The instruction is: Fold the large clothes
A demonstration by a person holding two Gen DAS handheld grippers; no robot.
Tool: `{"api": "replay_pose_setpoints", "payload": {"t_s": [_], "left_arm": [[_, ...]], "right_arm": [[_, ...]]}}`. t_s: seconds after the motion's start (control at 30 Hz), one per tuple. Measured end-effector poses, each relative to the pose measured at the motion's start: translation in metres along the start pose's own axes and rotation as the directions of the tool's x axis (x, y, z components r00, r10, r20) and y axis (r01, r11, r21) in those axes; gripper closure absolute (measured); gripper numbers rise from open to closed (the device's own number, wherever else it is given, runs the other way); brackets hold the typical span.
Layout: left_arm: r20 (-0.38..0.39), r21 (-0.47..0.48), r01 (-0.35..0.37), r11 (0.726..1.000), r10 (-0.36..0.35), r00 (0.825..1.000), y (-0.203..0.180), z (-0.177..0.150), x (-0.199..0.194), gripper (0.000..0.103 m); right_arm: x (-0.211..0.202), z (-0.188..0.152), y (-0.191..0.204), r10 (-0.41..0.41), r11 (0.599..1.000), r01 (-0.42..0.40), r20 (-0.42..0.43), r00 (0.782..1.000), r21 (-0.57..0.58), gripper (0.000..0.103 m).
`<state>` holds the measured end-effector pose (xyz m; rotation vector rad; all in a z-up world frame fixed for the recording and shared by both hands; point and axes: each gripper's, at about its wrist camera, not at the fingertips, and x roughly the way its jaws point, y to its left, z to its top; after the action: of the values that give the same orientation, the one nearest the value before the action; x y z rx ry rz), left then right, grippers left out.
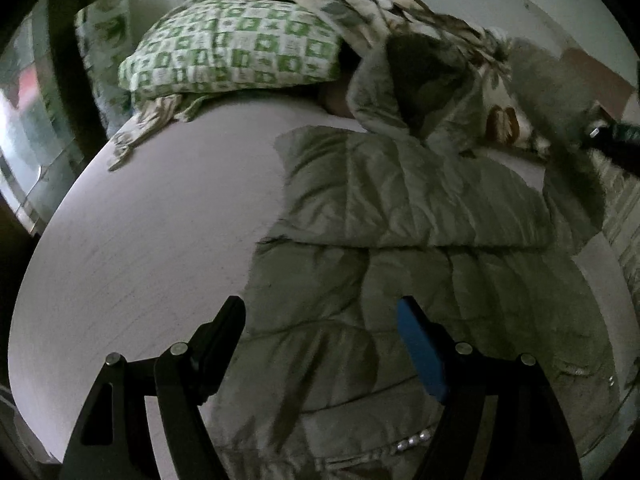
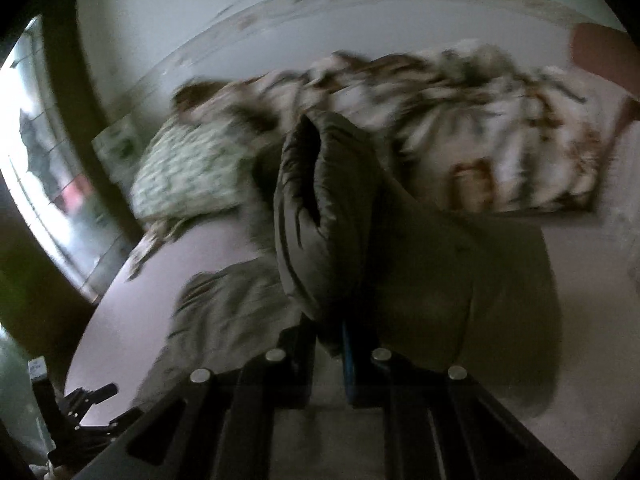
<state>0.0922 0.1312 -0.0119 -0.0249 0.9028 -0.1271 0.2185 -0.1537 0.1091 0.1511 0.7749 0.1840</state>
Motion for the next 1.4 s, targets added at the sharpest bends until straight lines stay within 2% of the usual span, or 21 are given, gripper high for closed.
{"api": "replay_pose_setpoints", "payload": {"t_s": [0.1, 0.23, 0.33, 0.4, 0.43, 0.47, 0.5, 0.53, 0.67, 0.77, 0.93, 1.1, 1.2, 1.23, 1.27, 1.3, 1.33, 1.4], "left_arm": [[0.006, -0.031, -0.003, 1.0, 0.003, 1.0, 0.015, -0.001, -0.003, 0.025], [0.007, -0.061, -0.005, 0.998, 0.006, 1.0, 0.03, -0.005, -0.004, 0.025], [0.002, -0.078, -0.005, 0.997, 0.005, 1.0, 0.037, -0.007, -0.001, 0.025], [-0.001, -0.088, -0.001, 0.996, 0.001, 1.0, 0.04, -0.007, 0.001, 0.025], [-0.003, -0.096, 0.003, 0.995, -0.004, 1.0, 0.041, -0.006, 0.002, 0.025], [-0.004, -0.101, 0.007, 0.995, -0.007, 1.0, 0.041, -0.005, 0.004, 0.025], [-0.007, -0.108, 0.012, 0.994, -0.013, 1.0, 0.04, -0.002, 0.006, 0.025], [-0.007, -0.113, 0.017, 0.993, -0.017, 1.0, 0.038, -0.001, 0.006, 0.025], [-0.01, -0.12, 0.056, 0.991, -0.058, 0.998, 0.025, 0.011, 0.011, 0.025], [-0.026, -0.109, 0.079, 0.991, -0.082, 0.996, 0.009, 0.022, 0.021, 0.025], [-0.052, -0.093, 0.058, 0.994, -0.063, 0.997, -0.024, 0.044, 0.045, 0.025], [-0.073, -0.054, 0.058, 0.997, -0.062, 0.995, -0.055, 0.065, 0.074, 0.025], [-0.132, -0.048, 0.04, 0.998, -0.046, 0.99, -0.07, 0.071, 0.106, 0.025], [-0.139, -0.061, 0.051, 0.997, -0.059, 0.988, -0.071, 0.071, 0.113, 0.029], [-0.139, -0.07, 0.062, 0.996, -0.071, 0.988, -0.073, 0.07, 0.117, 0.048], [-0.137, -0.076, 0.09, 0.993, -0.1, 0.986, -0.076, 0.069, 0.122, 0.062], [-0.133, -0.067, 0.079, 0.995, -0.088, 0.987, -0.079, 0.069, 0.123, 0.064], [-0.098, -0.043, 0.081, 0.996, -0.085, 0.992, -0.082, 0.068, 0.116, 0.078]], "right_arm": [[0.039, -0.018, 0.04, 0.07, 0.997, -0.071, -0.067, 0.995, -0.02, 0.09], [0.098, -0.052, 0.071, 0.134, 0.991, -0.133, -0.182, 0.974, 0.015, 0.09], [0.132, -0.077, 0.075, 0.116, 0.993, -0.11, -0.256, 0.96, 0.038, 0.086], [0.138, -0.087, 0.075, 0.109, 0.994, -0.103, -0.268, 0.957, 0.035, 0.077], [0.136, -0.089, 0.074, 0.124, 0.992, -0.118, -0.263, 0.957, 0.039, 0.057], [0.133, -0.09, 0.074, 0.139, 0.99, -0.132, -0.258, 0.956, 0.043, 0.019], [0.129, -0.089, 0.074, 0.154, 0.988, -0.149, -0.248, 0.957, 0.04, 0.007], [0.121, -0.088, 0.075, 0.148, 0.989, -0.147, -0.233, 0.961, 0.022, 0.003], [0.09, -0.085, 0.061, 0.134, 0.99, -0.141, -0.221, 0.966, -0.014, 0.004], [0.067, -0.083, 0.036, 0.114, 0.993, -0.112, -0.201, 0.973, 0.02, 0.004], [0.037, -0.081, -0.041, -0.016, 0.99, 0.038, -0.156, 0.988, 0.138, 0.004], [0.027, -0.078, -0.119, -0.133, 0.947, 0.171, -0.152, 0.979, 0.271, 0.003], [0.027, -0.075, -0.155, -0.177, 0.91, 0.219, -0.15, 0.973, 0.351, 0.004], [0.029, -0.075, -0.168, -0.178, 0.897, 0.224, -0.151, 0.972, 0.382, 0.004], [0.031, -0.076, -0.175, -0.176, 0.889, 0.224, -0.153, 0.972, 0.4, 0.004], [0.033, -0.076, -0.181, -0.173, 0.882, 0.224, -0.156, 0.972, 0.415, 0.004], [0.037, -0.077, -0.185, -0.172, 0.877, 0.225, -0.16, 0.972, 0.425, 0.004], [0.044, -0.078, -0.193, -0.166, 0.869, 0.229, -0.176, 0.97, 0.438, 0.004]]}}
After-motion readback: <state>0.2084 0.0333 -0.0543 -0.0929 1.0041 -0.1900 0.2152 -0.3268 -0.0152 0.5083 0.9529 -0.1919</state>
